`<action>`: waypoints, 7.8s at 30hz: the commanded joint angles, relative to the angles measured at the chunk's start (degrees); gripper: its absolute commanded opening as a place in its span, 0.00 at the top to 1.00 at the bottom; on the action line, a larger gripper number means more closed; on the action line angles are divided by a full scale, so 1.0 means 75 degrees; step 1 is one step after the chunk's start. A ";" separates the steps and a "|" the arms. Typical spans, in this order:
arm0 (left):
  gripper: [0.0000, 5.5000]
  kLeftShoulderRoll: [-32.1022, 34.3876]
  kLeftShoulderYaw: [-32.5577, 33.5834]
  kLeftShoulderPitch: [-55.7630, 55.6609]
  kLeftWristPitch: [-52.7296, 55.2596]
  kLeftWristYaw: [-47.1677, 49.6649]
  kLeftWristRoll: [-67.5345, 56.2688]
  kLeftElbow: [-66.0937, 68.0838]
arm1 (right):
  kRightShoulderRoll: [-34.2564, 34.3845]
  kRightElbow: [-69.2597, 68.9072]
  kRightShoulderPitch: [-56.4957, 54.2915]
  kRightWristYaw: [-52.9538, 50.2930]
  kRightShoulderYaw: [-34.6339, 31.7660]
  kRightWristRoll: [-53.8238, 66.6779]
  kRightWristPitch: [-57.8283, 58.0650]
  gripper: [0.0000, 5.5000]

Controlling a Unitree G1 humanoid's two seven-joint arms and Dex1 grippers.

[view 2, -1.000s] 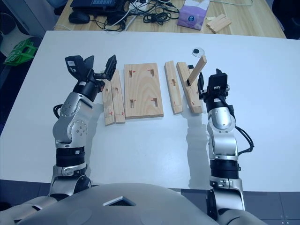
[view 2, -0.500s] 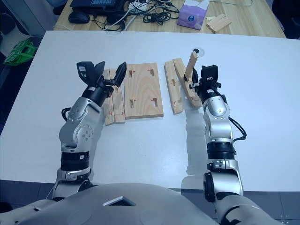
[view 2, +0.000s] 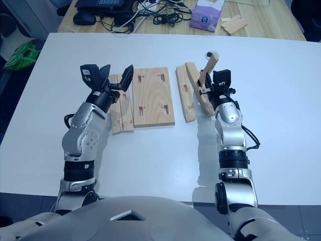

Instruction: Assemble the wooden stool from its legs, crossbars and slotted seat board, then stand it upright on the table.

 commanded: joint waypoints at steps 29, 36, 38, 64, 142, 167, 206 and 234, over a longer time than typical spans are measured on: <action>0.15 0.0085 0.0118 -0.0384 0.0073 -0.0065 0.0011 0.0200 | 0.0392 0.0932 -0.0540 0.0420 -0.0616 0.0965 -0.0957 0.93; 0.15 0.0413 0.0398 -0.0759 0.0174 -0.0199 -0.0058 0.0237 | 0.0513 -0.1286 0.0241 0.1498 -0.1453 0.3288 -0.0166 0.93; 0.15 0.0465 0.0572 -0.0969 0.0326 -0.0225 -0.0243 0.0256 | 0.0540 -0.1770 0.0428 0.1827 -0.1494 0.3833 0.0111 0.93; 0.19 -0.0373 0.2987 -0.3525 0.6092 0.2172 -0.5209 0.0898 | 0.0509 -0.4184 0.0737 0.3403 0.0698 0.4010 0.1158 0.93; 0.81 0.0724 0.0603 -0.1758 0.4324 0.2906 -0.2352 -0.2569 | -0.3102 -0.3587 0.2614 0.5972 0.2804 0.0399 0.0691 1.00; 0.81 0.0421 0.0366 -0.1628 0.3387 0.2528 -0.0837 -0.1984 | 0.0564 0.0351 -0.0528 0.3128 0.4191 -0.2076 -0.1474 1.00; 0.81 -0.1047 -0.0605 0.0262 -0.0314 0.1967 0.0595 0.1628 | -0.2682 -0.1736 0.1862 0.4537 0.2973 -0.1568 -0.1523 1.00; 0.66 -0.0745 -0.1156 -0.0902 -0.1546 0.1447 0.1385 -0.0515 | -0.2308 -0.1143 0.2023 0.3987 0.3272 -0.1973 -0.1933 1.00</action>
